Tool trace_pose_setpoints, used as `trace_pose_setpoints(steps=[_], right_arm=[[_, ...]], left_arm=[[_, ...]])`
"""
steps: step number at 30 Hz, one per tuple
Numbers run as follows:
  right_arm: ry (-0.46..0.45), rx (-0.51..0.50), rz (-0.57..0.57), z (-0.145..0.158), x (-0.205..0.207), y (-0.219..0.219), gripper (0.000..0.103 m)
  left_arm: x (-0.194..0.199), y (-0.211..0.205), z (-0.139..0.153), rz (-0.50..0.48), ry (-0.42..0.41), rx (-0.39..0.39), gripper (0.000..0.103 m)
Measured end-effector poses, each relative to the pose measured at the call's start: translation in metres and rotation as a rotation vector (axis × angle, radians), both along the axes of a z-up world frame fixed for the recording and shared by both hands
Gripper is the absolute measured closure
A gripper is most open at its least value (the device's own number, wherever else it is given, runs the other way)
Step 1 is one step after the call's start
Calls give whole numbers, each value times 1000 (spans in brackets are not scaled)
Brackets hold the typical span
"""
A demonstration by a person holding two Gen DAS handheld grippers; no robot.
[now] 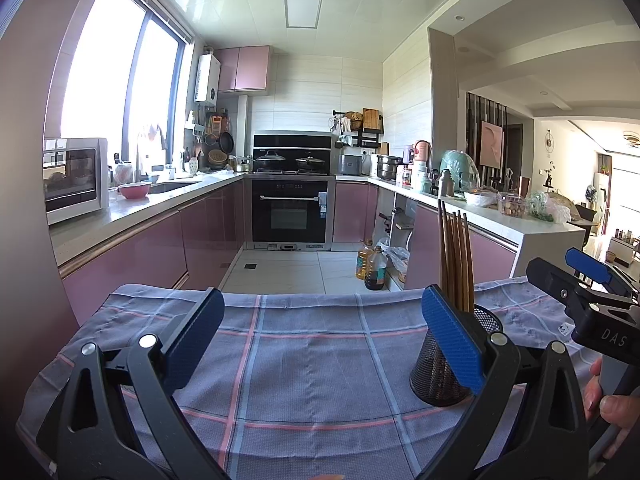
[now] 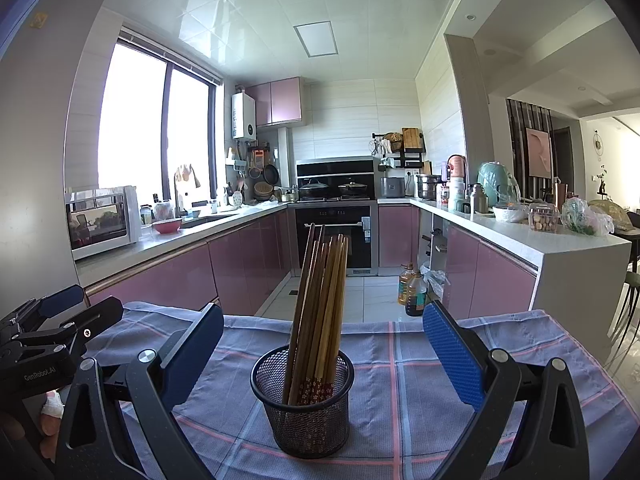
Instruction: Organize utensils
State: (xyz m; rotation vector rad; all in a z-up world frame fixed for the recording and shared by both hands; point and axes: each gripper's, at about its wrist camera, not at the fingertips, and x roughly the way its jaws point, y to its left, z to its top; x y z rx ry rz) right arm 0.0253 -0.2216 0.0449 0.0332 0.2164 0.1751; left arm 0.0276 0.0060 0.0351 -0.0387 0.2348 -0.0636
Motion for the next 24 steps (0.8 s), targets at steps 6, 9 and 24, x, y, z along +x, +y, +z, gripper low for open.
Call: trace_pose_setpoints(steps=[6, 9, 24], right_arm=[[-1, -1, 0, 0, 0, 0, 6], [-1, -1, 0, -1, 0, 0, 6], [2, 7, -1, -2, 0, 1, 6]], left_arm=[[0, 0, 0, 0, 0, -1, 6], [0, 0, 0, 0, 0, 0, 6], [1, -1, 0, -1, 3, 2, 6]])
